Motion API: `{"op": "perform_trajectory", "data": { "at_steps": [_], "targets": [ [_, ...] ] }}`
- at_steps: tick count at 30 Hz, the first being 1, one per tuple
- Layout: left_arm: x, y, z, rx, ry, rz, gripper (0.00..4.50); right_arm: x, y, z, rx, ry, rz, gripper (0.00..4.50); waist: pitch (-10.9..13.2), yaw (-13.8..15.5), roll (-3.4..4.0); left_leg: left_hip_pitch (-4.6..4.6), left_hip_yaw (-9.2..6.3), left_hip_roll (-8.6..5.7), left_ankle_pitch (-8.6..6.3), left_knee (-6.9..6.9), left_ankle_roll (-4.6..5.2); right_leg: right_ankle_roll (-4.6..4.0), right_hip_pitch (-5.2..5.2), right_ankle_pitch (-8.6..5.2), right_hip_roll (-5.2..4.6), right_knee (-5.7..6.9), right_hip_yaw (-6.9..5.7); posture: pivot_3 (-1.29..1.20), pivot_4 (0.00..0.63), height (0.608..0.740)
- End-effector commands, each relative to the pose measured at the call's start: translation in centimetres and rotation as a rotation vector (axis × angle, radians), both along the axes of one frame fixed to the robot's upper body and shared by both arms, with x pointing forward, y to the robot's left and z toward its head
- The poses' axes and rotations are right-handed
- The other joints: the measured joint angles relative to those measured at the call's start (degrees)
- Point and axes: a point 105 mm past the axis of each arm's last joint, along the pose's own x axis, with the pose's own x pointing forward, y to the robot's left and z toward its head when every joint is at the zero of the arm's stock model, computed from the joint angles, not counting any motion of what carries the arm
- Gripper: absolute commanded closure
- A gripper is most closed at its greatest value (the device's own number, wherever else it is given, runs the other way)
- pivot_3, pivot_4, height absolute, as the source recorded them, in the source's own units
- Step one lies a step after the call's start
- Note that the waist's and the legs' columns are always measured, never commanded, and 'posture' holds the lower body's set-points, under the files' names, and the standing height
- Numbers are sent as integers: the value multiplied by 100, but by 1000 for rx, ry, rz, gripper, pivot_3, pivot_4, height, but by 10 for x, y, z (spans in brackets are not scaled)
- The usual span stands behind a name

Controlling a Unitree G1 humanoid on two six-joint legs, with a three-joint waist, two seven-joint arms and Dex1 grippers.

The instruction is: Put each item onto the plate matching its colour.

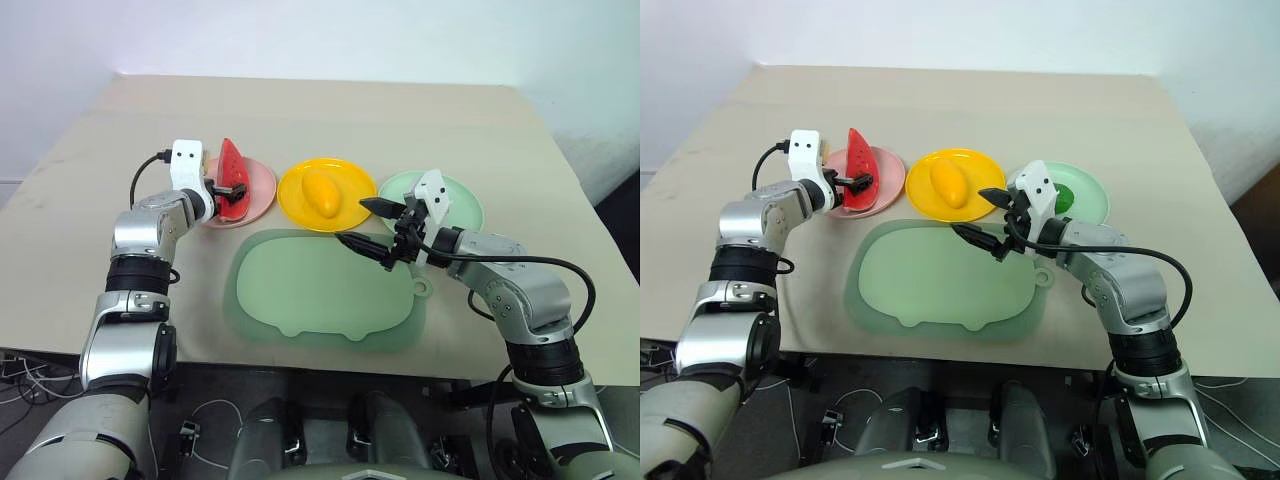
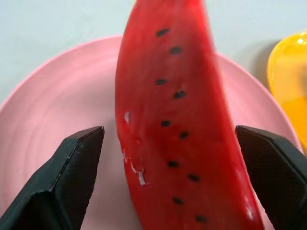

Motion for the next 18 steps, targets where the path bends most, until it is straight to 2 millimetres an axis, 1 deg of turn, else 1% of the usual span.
{"op": "perform_trajectory", "data": {
  "at_steps": [1, 5, 8, 11, 13, 15, 18],
  "targets": [
    [-4, 1, 32, 16, -98, -10, 77, -4, 3, 11, 5, -59, 15, 0, 0, -1, 0, 0, 0, 0, 0, 0, 0, 0, 0, 0, 0, 0, 0, 0, 150, 696],
    [-12, 0, 44, 36, -127, -25, 77, -6, 2, 11, 7, -59, 18, 0, 0, -8, 0, 1, 0, 0, 0, 0, 0, 0, 1, 0, 0, 1, 0, 0, 150, 696],
    [-28, 2, 56, 65, -140, -42, 77, -7, 0, 12, 9, -61, 18, 0, 0, -29, 0, 1, 0, 0, 0, 0, 1, 1, 0, 0, 2, 4, 0, 0, 150, 696],
    [-45, 6, 60, 86, -147, -57, 77, -7, -1, 13, 13, -64, 18, 0, 0, -35, 0, 3, 0, 1, 1, 0, 1, 1, 0, 0, 3, 7, 0, 0, 150, 696],
    [-57, 7, 62, 78, -153, -87, 77, -8, -2, 15, 19, -67, 18, 0, 0, -26, 0, 4, -1, 1, 1, 0, 0, 1, 2, 0, 3, 8, 0, 0, 150, 696],
    [-69, 6, 60, 60, -157, -135, 77, -9, -3, 16, 24, -70, 19, 0, 0, -20, 0, 5, -1, 1, 0, 0, 0, 1, 3, 0, 1, 7, 0, 0, 150, 696],
    [-93, -3, 56, 39, -189, -269, 77, -11, -4, 19, 48, -79, 18, 0, 0, -6, 0, 6, -2, 0, -1, 0, -2, 0, 5, 0, -1, 6, 1, 0, 150, 696]
  ]
}}
